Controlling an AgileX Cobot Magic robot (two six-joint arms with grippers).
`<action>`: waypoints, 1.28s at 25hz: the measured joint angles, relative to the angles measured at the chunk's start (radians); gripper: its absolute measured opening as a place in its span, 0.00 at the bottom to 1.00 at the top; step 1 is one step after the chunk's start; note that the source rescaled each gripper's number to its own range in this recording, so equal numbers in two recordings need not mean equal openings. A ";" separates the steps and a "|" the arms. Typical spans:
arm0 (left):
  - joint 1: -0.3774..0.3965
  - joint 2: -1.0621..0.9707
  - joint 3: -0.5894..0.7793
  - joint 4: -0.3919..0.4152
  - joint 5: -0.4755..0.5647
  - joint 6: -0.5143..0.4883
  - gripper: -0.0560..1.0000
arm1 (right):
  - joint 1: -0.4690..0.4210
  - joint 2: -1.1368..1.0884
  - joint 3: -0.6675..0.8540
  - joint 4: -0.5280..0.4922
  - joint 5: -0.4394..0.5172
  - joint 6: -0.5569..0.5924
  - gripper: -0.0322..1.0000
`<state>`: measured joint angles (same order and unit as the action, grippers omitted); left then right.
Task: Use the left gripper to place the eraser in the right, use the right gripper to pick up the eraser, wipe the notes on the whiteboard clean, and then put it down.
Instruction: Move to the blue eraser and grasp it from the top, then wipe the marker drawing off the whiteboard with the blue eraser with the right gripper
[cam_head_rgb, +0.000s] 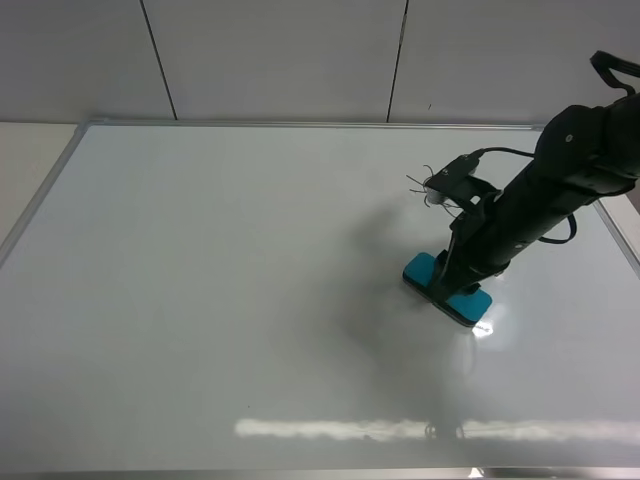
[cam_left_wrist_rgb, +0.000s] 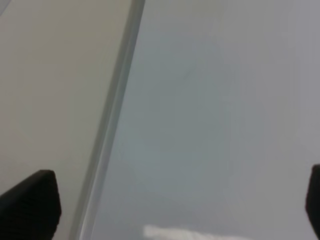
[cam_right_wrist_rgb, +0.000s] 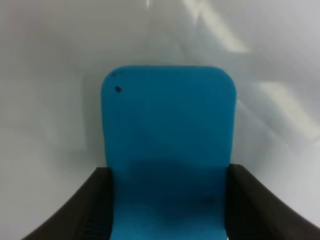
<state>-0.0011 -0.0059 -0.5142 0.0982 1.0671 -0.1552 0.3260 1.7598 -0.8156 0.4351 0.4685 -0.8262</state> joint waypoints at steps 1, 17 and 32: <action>0.000 0.000 0.000 0.000 0.000 0.000 1.00 | 0.000 0.000 -0.025 -0.003 0.010 0.041 0.04; 0.000 0.000 0.000 0.000 0.000 0.000 1.00 | 0.000 0.162 -0.437 -0.257 0.139 0.626 0.04; 0.000 0.000 0.000 0.000 0.000 0.000 1.00 | 0.000 0.354 -0.594 -0.478 0.136 0.803 0.04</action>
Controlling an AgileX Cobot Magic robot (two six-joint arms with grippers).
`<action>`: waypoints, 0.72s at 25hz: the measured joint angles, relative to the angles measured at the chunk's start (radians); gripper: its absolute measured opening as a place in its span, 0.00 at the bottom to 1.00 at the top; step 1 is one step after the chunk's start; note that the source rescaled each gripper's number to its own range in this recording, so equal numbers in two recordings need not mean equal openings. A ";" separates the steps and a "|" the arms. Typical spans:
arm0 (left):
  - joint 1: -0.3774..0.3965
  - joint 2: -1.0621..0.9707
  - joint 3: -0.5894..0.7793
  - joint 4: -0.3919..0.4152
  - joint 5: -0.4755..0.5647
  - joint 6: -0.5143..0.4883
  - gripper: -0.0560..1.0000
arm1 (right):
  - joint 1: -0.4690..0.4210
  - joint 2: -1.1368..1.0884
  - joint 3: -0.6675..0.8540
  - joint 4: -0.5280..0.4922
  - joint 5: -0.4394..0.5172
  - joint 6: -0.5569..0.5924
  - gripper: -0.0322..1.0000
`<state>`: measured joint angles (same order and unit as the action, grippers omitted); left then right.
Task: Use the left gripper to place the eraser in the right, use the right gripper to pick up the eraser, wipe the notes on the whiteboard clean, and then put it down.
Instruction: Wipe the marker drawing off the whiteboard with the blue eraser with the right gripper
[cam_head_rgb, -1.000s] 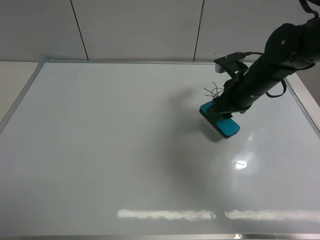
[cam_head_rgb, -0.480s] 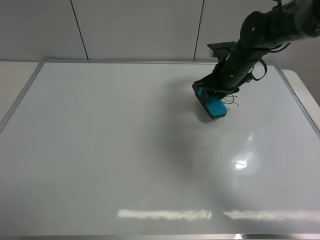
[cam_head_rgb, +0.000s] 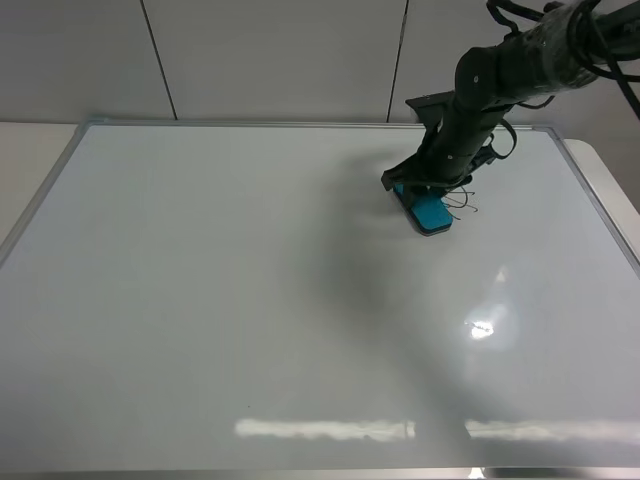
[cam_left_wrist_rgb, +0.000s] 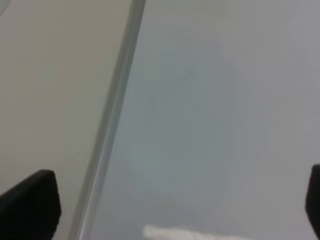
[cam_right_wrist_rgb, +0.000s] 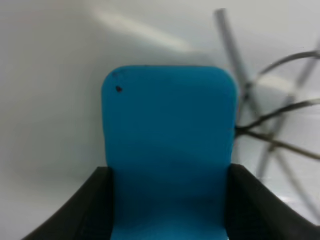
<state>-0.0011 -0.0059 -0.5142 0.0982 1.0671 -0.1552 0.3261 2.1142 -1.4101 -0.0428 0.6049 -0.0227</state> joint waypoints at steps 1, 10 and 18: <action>0.000 0.000 0.000 0.000 0.000 0.000 1.00 | -0.002 0.005 -0.002 -0.027 0.000 0.023 0.04; 0.000 0.000 0.000 0.000 0.000 0.000 1.00 | -0.125 0.018 -0.012 -0.103 -0.001 0.088 0.04; 0.000 0.000 0.000 0.000 0.000 0.000 1.00 | -0.252 0.018 -0.015 -0.062 -0.001 0.077 0.04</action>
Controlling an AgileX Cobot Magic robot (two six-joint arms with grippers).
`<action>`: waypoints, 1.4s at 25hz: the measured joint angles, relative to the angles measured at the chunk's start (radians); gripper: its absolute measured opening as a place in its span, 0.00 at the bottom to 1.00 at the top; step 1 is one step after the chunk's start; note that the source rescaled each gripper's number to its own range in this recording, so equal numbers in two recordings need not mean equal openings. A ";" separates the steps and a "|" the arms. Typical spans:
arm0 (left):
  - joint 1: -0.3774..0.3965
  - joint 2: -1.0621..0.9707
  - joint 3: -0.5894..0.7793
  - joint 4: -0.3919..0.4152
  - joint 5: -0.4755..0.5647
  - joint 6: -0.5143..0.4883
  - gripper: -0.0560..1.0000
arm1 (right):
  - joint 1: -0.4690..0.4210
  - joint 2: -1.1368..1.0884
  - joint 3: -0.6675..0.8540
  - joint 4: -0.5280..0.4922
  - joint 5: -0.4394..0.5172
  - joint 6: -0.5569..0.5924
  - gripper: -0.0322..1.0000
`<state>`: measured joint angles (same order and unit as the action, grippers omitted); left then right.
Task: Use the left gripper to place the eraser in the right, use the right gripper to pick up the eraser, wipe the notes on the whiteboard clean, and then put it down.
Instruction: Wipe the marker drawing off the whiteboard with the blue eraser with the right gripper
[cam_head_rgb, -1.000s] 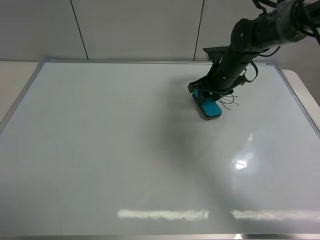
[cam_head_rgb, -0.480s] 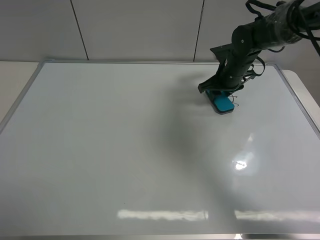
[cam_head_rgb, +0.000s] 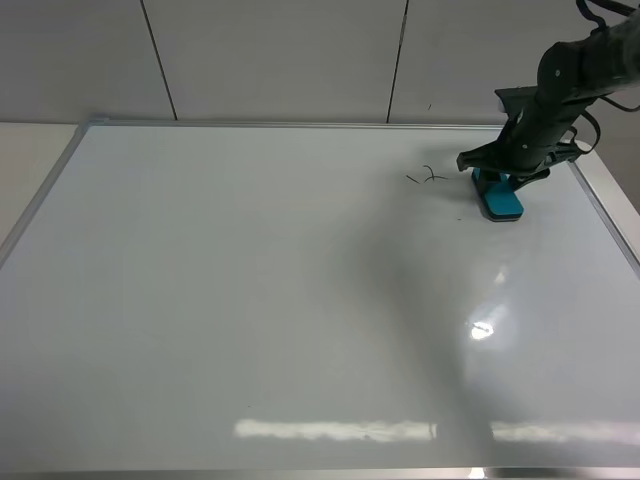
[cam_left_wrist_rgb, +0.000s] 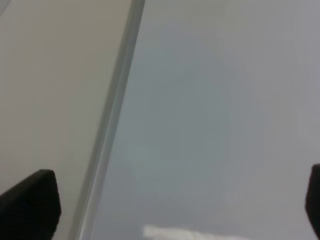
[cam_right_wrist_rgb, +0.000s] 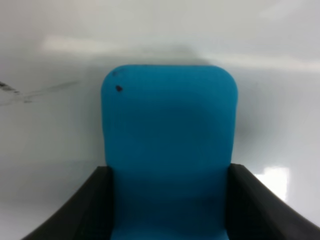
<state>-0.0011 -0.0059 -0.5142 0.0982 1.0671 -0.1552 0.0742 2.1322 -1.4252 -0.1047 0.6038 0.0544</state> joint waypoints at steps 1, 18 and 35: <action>0.000 0.000 0.000 0.000 0.000 0.000 1.00 | 0.001 0.000 0.000 0.011 0.000 -0.015 0.04; 0.000 0.000 0.000 0.000 0.000 0.000 1.00 | 0.427 0.013 0.000 0.000 -0.071 0.032 0.04; 0.000 0.000 0.000 0.000 0.000 0.000 1.00 | 0.228 0.016 0.000 -0.045 -0.144 0.062 0.04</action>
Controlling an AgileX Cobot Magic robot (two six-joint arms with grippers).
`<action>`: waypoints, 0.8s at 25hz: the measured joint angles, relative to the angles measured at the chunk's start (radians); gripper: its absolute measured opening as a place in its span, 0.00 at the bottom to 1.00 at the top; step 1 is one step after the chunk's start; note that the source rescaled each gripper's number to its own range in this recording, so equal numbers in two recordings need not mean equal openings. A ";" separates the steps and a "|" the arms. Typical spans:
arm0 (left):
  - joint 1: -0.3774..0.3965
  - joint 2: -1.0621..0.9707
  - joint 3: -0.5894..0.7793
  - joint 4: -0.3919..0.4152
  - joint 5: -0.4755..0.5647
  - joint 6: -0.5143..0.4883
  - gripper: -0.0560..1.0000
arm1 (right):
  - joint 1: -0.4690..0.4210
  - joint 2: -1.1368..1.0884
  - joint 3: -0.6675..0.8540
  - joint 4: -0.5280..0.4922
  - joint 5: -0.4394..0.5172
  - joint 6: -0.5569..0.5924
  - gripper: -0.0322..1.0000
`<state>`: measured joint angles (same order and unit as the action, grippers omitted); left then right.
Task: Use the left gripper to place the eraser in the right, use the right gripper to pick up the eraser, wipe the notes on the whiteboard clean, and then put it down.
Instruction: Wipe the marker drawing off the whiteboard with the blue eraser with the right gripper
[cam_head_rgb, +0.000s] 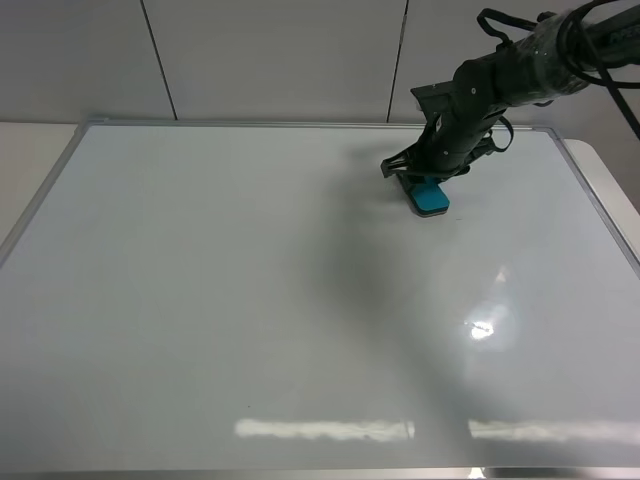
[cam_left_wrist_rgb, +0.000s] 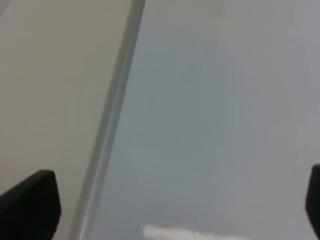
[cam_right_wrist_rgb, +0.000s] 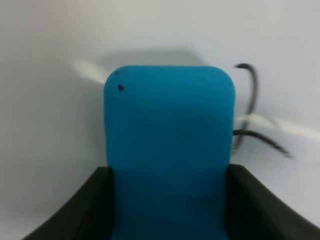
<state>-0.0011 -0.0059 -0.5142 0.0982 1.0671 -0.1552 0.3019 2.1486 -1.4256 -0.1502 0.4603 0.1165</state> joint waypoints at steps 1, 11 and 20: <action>0.000 0.000 0.000 0.000 0.000 0.000 1.00 | -0.013 0.000 0.000 0.000 -0.003 -0.001 0.04; 0.000 0.000 0.000 0.000 0.000 0.000 1.00 | -0.139 0.000 0.000 0.016 -0.010 -0.006 0.04; 0.000 0.000 0.000 0.000 0.000 0.000 1.00 | 0.028 0.000 0.000 0.040 0.008 -0.042 0.04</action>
<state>-0.0011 -0.0059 -0.5142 0.0982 1.0671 -0.1552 0.3299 2.1486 -1.4256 -0.1104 0.4684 0.0742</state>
